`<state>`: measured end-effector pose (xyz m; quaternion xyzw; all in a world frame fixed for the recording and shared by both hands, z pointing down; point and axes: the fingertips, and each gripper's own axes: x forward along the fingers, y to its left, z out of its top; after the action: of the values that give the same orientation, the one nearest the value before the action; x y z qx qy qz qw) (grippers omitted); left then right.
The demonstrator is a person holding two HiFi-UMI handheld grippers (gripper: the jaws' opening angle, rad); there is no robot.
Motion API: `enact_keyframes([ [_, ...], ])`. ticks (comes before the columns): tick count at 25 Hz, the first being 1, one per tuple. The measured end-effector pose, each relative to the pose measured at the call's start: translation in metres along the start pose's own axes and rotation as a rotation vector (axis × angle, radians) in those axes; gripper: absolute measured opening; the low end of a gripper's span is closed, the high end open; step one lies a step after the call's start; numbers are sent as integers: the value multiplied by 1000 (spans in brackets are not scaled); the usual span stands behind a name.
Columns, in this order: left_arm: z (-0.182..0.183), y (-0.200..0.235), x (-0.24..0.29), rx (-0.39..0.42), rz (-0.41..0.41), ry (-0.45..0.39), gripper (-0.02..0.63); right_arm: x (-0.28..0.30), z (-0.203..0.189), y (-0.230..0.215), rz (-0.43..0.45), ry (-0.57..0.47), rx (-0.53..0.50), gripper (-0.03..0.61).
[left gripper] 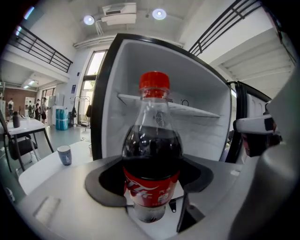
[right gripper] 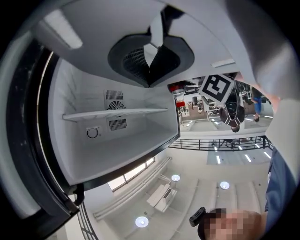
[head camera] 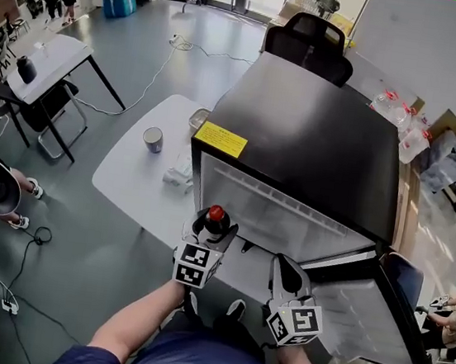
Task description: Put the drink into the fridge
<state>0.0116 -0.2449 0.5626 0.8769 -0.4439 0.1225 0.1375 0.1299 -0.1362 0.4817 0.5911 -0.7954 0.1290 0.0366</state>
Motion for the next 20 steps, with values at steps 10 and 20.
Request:
enact_keyframes([
  [10, 3, -7, 55, 29, 34, 0, 316, -11, -5, -23, 11, 16, 11, 6],
  [20, 2, 5, 99, 53, 59, 24, 316, -30, -4, -50, -74, 14, 20, 6],
])
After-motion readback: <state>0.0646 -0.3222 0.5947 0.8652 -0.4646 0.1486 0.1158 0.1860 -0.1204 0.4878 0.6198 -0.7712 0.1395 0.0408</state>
